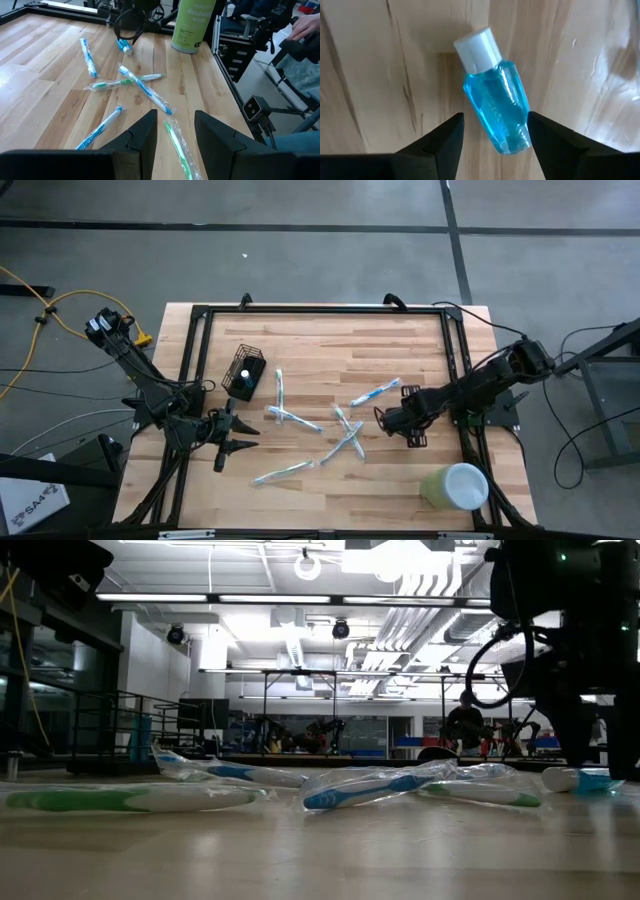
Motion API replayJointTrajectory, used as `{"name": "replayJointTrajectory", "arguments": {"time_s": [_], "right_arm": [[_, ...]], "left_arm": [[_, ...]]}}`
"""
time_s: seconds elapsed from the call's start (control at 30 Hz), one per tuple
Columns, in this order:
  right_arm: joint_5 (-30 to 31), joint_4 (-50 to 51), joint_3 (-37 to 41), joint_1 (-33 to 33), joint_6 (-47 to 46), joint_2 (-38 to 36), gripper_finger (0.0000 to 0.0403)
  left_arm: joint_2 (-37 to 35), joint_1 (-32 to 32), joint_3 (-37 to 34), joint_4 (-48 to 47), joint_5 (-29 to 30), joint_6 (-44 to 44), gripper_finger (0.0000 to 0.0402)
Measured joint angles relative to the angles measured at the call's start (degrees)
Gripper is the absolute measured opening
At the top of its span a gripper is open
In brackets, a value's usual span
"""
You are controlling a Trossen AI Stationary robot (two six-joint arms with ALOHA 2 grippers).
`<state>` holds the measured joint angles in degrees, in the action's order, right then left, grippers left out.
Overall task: Pick & Place toothbrushing station
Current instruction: Put the blue mouthwash into the black wire organizer
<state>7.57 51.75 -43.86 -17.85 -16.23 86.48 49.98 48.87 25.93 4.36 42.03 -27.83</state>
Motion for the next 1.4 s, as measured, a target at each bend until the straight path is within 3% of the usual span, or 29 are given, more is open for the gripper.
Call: {"name": "replayJointTrajectory", "arguments": {"time_s": [1.0, 1.4], "right_arm": [[4.4, -2.5, 2.8, 0.0, -4.4, 0.0, 0.0209], [4.1, -2.3, 2.8, 0.0, -5.2, 0.0, 0.0143]], "left_arm": [[0.0, 0.0, 0.0, 0.0, 0.0, 0.0, 0.0127], [0.0, 0.0, 0.0, 0.0, 0.0, 0.0, 0.0127]]}}
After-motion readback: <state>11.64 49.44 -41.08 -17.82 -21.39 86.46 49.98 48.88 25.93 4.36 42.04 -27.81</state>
